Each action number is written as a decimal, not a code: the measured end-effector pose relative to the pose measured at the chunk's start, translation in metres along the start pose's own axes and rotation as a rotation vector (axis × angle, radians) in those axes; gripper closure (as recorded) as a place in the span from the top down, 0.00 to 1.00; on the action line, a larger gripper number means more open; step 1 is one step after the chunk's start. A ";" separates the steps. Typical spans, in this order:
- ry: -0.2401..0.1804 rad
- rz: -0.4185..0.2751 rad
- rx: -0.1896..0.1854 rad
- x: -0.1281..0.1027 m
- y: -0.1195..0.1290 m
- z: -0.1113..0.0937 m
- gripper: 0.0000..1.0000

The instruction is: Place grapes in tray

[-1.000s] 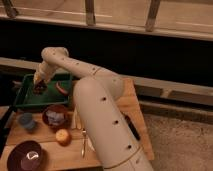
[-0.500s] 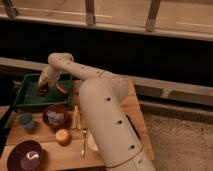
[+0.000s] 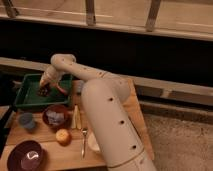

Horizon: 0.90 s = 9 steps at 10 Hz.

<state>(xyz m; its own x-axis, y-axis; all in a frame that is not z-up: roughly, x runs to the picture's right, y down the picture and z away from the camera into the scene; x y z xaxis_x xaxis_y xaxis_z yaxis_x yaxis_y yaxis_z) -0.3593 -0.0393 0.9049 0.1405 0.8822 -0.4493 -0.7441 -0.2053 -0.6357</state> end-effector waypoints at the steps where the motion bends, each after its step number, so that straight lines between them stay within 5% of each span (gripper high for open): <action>1: 0.000 -0.005 0.001 -0.001 0.000 0.000 0.80; 5: -0.030 -0.068 0.064 -0.006 0.013 -0.019 0.80; 9: -0.177 -0.089 0.142 -0.024 0.033 -0.083 0.80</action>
